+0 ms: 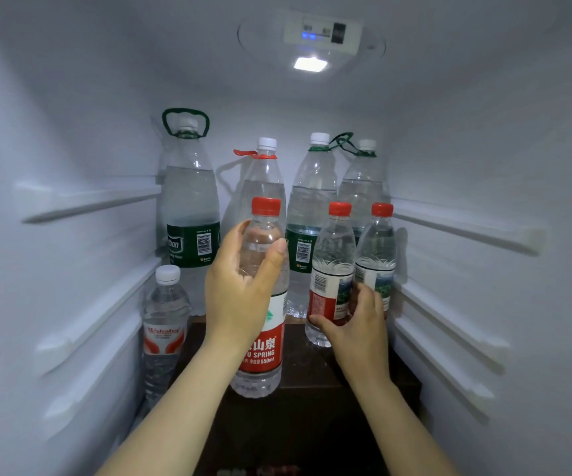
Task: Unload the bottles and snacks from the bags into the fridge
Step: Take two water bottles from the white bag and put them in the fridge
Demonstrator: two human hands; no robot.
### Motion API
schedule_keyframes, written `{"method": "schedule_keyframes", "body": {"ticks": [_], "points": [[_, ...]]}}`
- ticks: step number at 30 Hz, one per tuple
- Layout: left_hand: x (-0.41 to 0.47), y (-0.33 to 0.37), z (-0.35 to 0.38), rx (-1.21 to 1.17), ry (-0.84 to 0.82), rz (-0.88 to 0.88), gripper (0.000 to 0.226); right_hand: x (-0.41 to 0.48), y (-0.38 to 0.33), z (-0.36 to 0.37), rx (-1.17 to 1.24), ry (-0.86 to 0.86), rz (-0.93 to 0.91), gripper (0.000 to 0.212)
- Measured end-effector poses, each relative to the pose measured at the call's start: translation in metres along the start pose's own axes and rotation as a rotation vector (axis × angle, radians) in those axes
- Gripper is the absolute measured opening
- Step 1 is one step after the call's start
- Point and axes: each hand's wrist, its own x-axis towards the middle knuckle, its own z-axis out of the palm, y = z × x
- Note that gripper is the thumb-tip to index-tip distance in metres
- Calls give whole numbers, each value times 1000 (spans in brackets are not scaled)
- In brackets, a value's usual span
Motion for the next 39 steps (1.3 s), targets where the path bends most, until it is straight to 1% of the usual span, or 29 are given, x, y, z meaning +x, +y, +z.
{"method": "schedule_keyframes", "body": {"ticks": [5,8,11,13,16,17,21,23,25,26,35,39], "points": [[2,-7,4,12,11,1,18,1,4,2,-46,54,41,77],[4,-10,8,20,25,-3,15,3,7,2,-60,103,77,64],[7,-17,16,38,28,-2,15,5,8,2,-82,98,114,53],[9,-27,23,42,34,-14,23,6,9,2,-72,93,142,49],[13,-38,36,39,38,-26,51,7,11,2,-60,96,176,44],[15,-40,39,36,35,-34,52,7,11,2,-60,91,185,43],[20,-49,55,48,34,-35,45,7,11,1,-53,78,209,41],[21,-54,63,66,42,-46,48,7,11,0,-59,71,208,41],[24,-59,71,65,49,-56,61,7,10,-1,-59,60,209,41],[25,-62,75,62,54,-56,63,7,10,-2,-56,55,209,41],[31,-74,100,184,88,-26,64,6,10,-2,-55,50,185,41],[35,-78,103,225,121,38,57,5,12,0,-51,56,163,42]]}}
